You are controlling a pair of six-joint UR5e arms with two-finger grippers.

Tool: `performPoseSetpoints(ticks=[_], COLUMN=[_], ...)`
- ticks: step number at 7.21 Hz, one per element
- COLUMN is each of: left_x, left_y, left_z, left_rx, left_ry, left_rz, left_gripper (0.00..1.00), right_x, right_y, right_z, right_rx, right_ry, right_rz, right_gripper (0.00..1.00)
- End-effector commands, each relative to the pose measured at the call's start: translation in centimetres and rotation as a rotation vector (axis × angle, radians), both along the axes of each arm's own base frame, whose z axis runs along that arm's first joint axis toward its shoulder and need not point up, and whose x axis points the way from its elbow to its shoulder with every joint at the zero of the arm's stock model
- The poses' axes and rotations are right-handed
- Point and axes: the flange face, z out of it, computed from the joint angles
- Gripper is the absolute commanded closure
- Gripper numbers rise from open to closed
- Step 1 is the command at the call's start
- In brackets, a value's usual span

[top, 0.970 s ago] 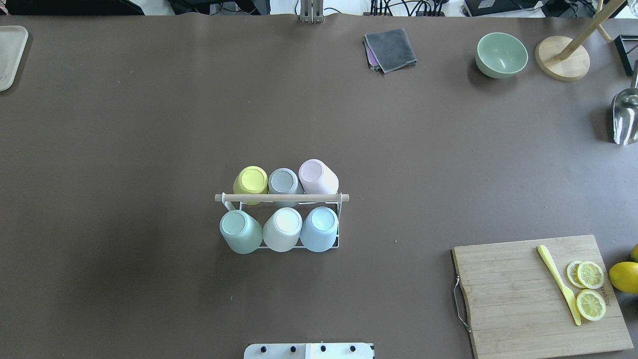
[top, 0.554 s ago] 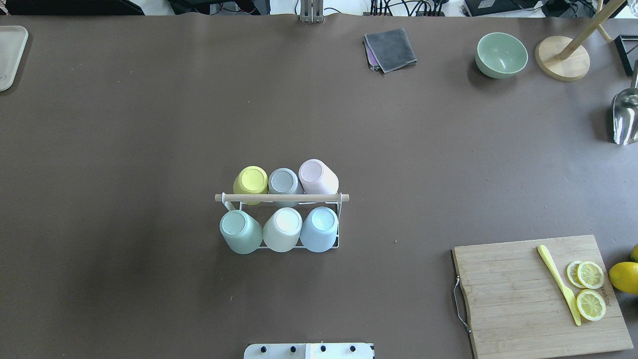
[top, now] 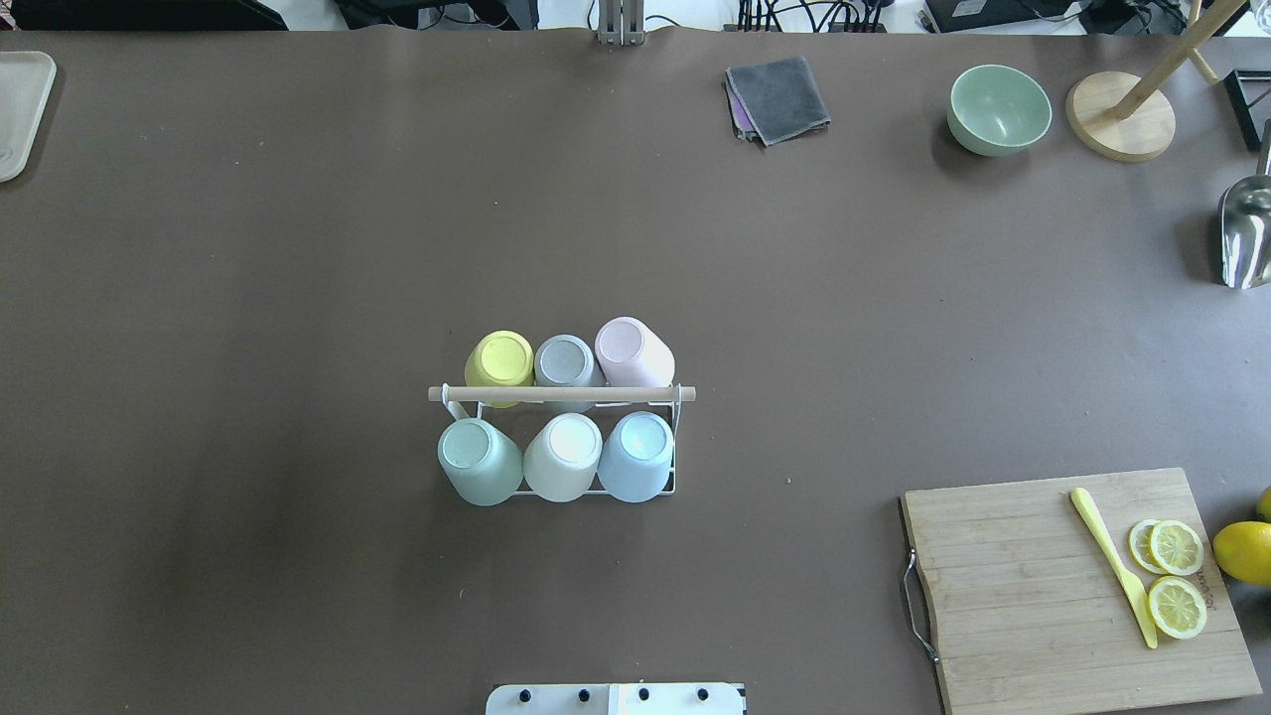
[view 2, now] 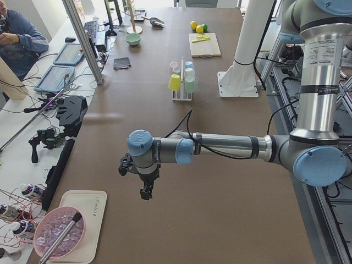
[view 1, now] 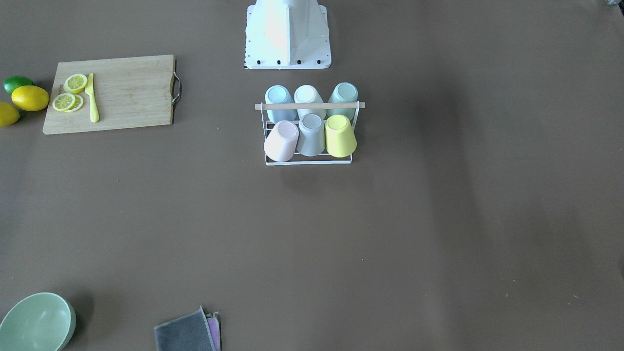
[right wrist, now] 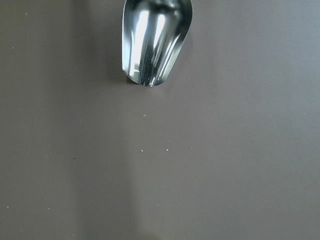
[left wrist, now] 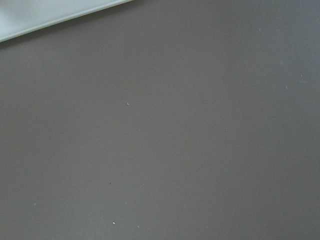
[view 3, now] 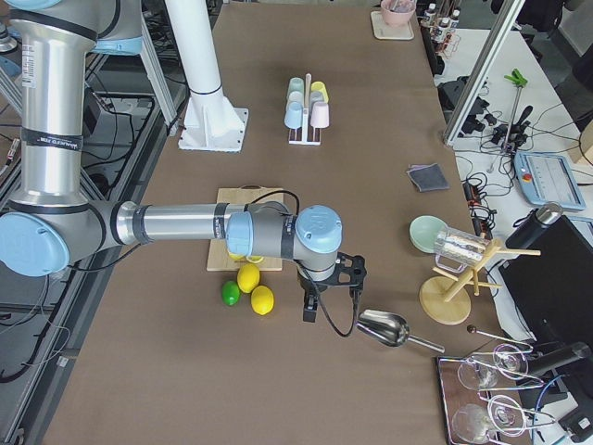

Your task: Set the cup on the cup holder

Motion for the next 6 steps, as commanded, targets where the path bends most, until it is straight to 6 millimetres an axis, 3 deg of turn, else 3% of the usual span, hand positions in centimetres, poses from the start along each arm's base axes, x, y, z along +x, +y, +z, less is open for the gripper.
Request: performPoseSetpoints(ticks=[1, 3, 6], left_x=[-0.2, -0.4, -0.3], left_y=[-0.1, 0.1, -0.7], left_z=[-0.3, 0.1, -0.8], left_rx=[0.007, -0.001, 0.037], left_ry=[0.001, 0.002, 0.005], left_rz=[0.000, -0.005, 0.006], left_gripper=[0.03, 0.02, 0.02], right_x=[0.0, 0.0, 0.0], right_y=[0.1, 0.1, 0.1], right_z=[0.2, 0.2, 0.2], right_rx=[-0.003, -0.004, -0.002], right_ry=[-0.002, -0.002, -0.002], right_rz=[-0.001, -0.002, -0.002], right_gripper=[0.00, 0.00, 0.00])
